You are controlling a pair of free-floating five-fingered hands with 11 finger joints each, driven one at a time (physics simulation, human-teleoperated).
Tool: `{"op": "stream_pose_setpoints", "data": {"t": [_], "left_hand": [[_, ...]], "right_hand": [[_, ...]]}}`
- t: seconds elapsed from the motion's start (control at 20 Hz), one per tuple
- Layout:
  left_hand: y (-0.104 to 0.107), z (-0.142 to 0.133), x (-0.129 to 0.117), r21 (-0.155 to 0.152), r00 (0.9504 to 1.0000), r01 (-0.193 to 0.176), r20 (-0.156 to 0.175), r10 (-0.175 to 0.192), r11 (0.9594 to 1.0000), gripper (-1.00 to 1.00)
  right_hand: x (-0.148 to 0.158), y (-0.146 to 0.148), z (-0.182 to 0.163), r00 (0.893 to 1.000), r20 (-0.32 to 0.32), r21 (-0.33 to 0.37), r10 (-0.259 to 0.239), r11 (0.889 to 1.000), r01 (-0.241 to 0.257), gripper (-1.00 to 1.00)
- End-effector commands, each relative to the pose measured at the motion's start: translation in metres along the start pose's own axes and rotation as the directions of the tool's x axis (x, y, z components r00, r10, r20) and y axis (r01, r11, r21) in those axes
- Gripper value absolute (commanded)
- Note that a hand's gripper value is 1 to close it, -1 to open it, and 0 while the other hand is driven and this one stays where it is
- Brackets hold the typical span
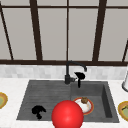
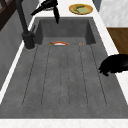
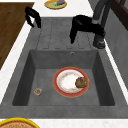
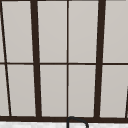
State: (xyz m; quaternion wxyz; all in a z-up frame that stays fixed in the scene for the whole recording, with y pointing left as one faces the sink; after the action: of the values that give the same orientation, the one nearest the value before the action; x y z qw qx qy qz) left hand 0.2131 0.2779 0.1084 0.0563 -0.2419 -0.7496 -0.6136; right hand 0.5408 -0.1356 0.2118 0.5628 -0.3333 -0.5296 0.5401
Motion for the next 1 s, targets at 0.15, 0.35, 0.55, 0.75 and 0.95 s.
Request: {"op": "stream_pose_setpoints", "data": {"t": [0.15,0.35,0.55,0.75,0.95], "left_hand": [[0.000,0.000,0.000,0.000,1.0000,0.000,0.000,0.000,1.0000,0.00],[0.000,0.000,0.000,0.000,1.0000,0.000,0.000,0.000,1.0000,0.00],[0.000,0.000,0.000,0.000,1.0000,0.000,0.000,0.000,1.0000,0.00],[0.000,0.000,0.000,0.000,1.0000,0.000,0.000,0.000,1.0000,0.00],[0.000,0.000,0.000,0.000,1.0000,0.000,0.000,0.000,1.0000,0.00]], "right_hand": [[0.000,-0.007,-0.034,0.987,-0.092,0.022,0.132,0.991,-0.130,-1.00],[0.011,0.002,-0.053,0.974,-0.099,0.033,0.203,0.979,-0.201,-1.00],[0.029,0.017,-0.061,0.951,-0.137,0.083,0.276,0.960,-0.267,-1.00],[0.025,0.037,-0.080,0.942,-0.152,0.064,0.298,0.955,-0.291,-1.00],[0.015,0.055,-0.091,0.961,-0.134,0.012,0.242,0.970,-0.242,-1.00]]}}
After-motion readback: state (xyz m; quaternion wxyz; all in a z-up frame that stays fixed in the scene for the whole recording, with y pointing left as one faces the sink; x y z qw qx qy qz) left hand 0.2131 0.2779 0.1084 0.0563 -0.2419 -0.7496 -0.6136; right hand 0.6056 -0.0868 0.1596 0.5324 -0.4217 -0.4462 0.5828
